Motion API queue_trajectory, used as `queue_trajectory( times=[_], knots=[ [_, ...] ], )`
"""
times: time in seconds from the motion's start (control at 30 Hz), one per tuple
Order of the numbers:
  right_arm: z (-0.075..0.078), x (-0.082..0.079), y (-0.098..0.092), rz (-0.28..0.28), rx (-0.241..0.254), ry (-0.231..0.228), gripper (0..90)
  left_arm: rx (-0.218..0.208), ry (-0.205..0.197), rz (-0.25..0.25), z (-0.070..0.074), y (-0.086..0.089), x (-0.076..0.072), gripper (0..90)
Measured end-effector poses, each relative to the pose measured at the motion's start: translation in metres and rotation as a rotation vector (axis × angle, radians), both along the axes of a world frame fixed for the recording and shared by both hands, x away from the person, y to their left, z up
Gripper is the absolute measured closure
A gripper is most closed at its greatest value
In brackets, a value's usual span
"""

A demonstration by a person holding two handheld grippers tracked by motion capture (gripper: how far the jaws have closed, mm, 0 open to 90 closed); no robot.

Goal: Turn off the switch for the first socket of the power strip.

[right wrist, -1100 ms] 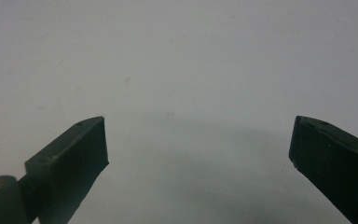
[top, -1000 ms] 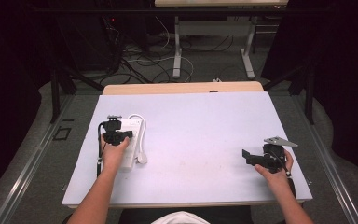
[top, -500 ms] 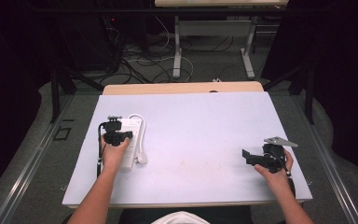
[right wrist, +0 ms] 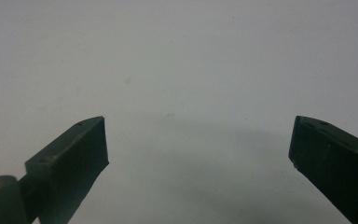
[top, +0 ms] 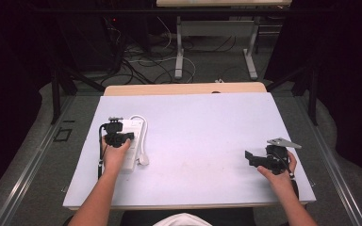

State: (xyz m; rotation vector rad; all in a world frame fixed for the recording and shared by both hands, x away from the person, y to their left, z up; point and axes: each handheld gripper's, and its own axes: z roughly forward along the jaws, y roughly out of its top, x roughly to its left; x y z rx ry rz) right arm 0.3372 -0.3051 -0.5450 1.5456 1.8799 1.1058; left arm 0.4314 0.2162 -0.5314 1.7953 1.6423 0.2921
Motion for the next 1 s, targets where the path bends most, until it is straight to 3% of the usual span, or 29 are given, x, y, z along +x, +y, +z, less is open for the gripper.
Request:
queue_trajectory(
  times=[0.63,0.67,0.7,0.87,0.9,1.0],
  knots=[
    [-0.0005,0.0009,-0.0004,-0.005,0.007,0.005,4.0,-0.011,-0.009,0.003,0.0003,0.0025,-0.0012,89.4],
    [-0.0004,0.0007,-0.0004,-0.005,0.007,0.005,4.0,-0.01,0.004,-0.007,0.0018,0.0037,-0.0015,89.3],
    [-0.0004,0.0007,-0.0003,-0.007,0.007,0.005,4.0,-0.017,-0.015,0.006,0.001,0.0026,-0.0017,89.0],
    [-0.0004,0.0008,-0.0003,-0.007,0.009,0.006,4.0,-0.01,-0.024,0.002,0.0022,0.0032,-0.0026,88.4],
    [-0.0005,0.0007,-0.0004,-0.004,0.008,0.006,4.0,-0.015,-0.008,-0.007,0.0037,0.0039,-0.0031,88.2],
    [-0.0002,0.0005,0.0,-0.003,0.009,0.005,4.0,-0.024,-0.03,0.003,0.0035,0.0032,-0.0037,87.8]
  ],
)
